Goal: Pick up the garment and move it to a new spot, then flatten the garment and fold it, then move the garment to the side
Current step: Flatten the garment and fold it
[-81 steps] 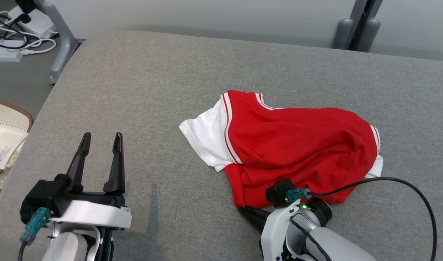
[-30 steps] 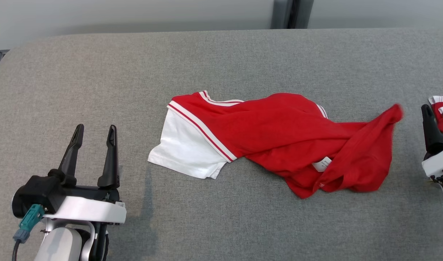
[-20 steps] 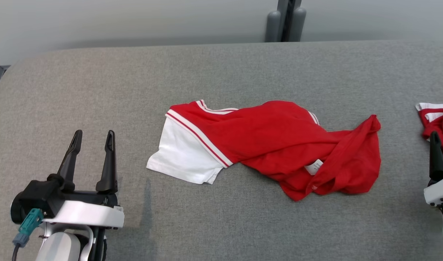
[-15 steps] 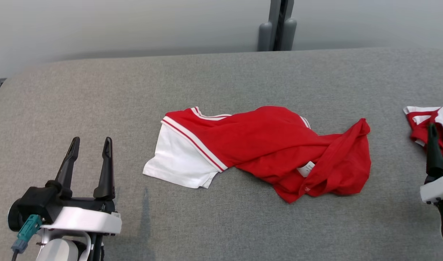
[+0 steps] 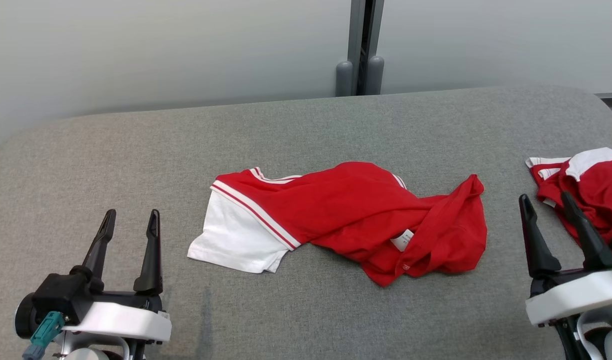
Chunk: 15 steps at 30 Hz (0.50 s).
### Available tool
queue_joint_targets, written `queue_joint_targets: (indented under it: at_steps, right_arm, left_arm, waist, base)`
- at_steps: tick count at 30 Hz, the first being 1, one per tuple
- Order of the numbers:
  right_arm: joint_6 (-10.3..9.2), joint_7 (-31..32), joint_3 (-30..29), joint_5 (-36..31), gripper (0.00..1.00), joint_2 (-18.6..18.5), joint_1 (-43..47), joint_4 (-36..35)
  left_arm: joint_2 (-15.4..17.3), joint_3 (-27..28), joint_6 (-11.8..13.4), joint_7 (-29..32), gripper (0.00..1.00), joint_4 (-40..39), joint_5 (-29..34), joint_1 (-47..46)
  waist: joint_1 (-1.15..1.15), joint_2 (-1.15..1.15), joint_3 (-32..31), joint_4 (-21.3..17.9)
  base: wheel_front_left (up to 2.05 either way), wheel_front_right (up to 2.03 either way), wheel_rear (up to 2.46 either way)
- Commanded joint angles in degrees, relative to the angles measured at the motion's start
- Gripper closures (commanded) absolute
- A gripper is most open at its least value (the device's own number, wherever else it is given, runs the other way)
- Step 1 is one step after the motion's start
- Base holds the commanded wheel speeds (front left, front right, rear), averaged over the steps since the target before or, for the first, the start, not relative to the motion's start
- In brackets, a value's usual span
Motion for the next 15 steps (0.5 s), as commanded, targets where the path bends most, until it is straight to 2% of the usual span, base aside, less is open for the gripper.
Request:
queue_joint_targets:
  at_steps: [1, 9, 15]
  right_arm:
    - [0.00, 0.87, -0.19, -0.61, 0.00, 0.57, 1.50, -1.61]
    - [0.00, 3.89, -0.23, -1.24, 0.00, 2.25, 4.26, -5.81]
    - [0.00, 9.71, 4.09, -0.82, 0.00, 2.26, 3.43, -4.32]
  left_arm:
    - [0.40, 0.09, 0.31, 0.12, 0.00, -0.38, 0.09, 0.50]
    - [0.68, -0.34, 0.85, 1.13, 0.00, -1.98, 0.01, 0.95]
    - [0.72, -0.78, 1.08, 1.47, 0.00, -2.87, 0.12, -0.16]
  waist:
    - [0.00, 0.00, -0.22, -0.18]
    - [0.00, 0.00, 0.38, -0.37]
    - [0.00, 0.00, 1.68, 0.87]
  base:
    - [0.00, 0.00, 0.00]
    - [0.00, 0.00, 0.00]
    - [0.00, 0.00, 0.00]
